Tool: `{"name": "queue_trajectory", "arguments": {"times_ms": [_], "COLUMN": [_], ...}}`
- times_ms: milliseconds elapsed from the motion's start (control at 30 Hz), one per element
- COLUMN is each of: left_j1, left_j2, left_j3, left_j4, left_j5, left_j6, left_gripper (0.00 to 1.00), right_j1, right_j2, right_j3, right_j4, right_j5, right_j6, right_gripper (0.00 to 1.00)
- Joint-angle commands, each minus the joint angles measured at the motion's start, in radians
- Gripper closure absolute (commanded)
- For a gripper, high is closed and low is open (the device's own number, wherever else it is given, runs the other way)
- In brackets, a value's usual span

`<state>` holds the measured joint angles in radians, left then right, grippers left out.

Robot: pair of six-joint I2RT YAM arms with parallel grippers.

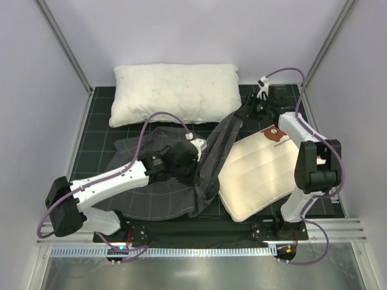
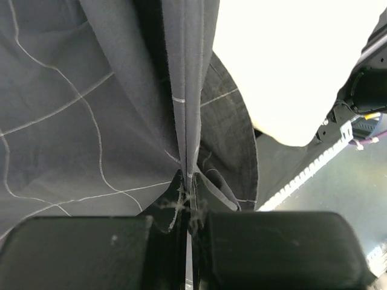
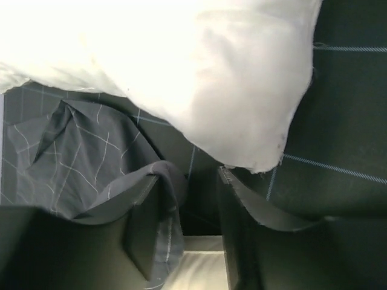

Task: Put the pillow into the pillowcase

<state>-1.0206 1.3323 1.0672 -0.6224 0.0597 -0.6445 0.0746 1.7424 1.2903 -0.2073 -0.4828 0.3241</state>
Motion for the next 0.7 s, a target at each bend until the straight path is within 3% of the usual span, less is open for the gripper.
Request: {"name": "queue_trajectory", "arguments": {"times_ms": [0, 133, 233, 400, 433, 667], "left_j1": [-0.006, -0.006, -0.004, -0.001, -0.001, -0.001], "left_j2": [-0.002, 0.002, -0.010, -0.036, -0.041, -0.033], "left_j3": [0.040, 0.076, 0.094, 0.114, 0.114, 0.076], "left_j4": [0.030, 0.020, 0.010, -0.014, -0.011, 0.029], "left_j5": [-0.021, -0.086, -0.112, -0.156, -0.150, -0.113], "left_j6": [0.032, 0.054, 0.078, 0.105, 0.105, 0.118], "left_gripper": [1.00, 1.00, 0.99, 0.99, 0.99, 0.99], "right_j1": [-0.029, -0.044, -0.058, -0.058, -0.058, -0.056], "right_j2": [-0.119, -0.248, -0.368, -0.524, -0.550, -0.883], "right_j3": [-0.027, -0.118, -0.176, -0.258, -0.291, -0.470], "right_j4": [0.062, -0.024, -0.123, -0.304, -0.325, -0.516], "right_j5": [0.078, 0.196, 0.271, 0.447, 0.529, 0.709], "right_j6": [0.001, -0.010, -0.042, -0.011, 0.025, 0.269], "right_gripper": [0.41, 0.14, 0.01, 0.00, 0.00, 0.00]}}
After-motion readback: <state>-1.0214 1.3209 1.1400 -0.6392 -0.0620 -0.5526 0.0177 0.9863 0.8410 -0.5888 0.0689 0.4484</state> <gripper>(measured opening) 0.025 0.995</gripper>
